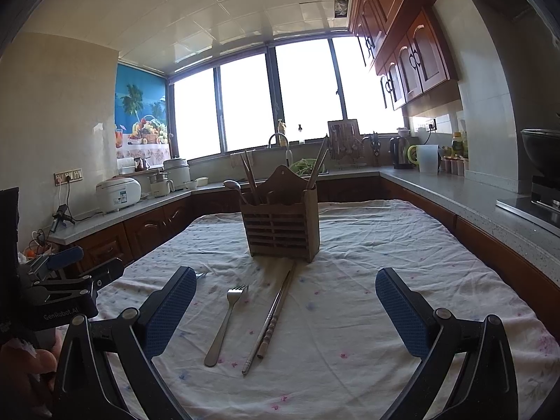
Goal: Organize utensils
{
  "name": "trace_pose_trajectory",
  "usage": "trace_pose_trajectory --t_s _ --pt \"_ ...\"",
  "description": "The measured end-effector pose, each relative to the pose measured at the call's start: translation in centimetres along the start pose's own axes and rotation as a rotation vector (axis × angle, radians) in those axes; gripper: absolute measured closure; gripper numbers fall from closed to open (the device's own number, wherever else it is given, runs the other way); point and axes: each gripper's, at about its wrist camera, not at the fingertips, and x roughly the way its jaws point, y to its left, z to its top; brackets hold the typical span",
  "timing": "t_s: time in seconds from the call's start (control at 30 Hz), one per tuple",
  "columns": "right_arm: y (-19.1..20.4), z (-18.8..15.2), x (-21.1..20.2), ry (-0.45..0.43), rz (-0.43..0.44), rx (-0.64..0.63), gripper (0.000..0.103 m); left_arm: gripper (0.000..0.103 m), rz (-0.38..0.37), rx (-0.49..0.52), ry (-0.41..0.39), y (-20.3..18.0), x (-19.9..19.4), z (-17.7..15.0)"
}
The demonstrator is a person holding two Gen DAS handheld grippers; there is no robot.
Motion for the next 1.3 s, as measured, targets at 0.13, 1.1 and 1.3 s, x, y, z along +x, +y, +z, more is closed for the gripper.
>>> trace_pose_trajectory --t_s 0.13,1.1,1.3 --pt "0.0 0.0 0.0 0.001 0.001 0.0 0.0 0.0 0.0 0.001 0.003 0.0 0.1 0.0" --pt "-0.4 0.7 0.7 0.013 0.005 0.014 0.0 0.0 -0.017 0.0 0.026 0.1 1.1 0.0" --pt "-0.7 0.7 0.9 0.016 0.004 0.019 0.0 0.0 -0.02 0.005 0.031 -0.1 1.3 0.0"
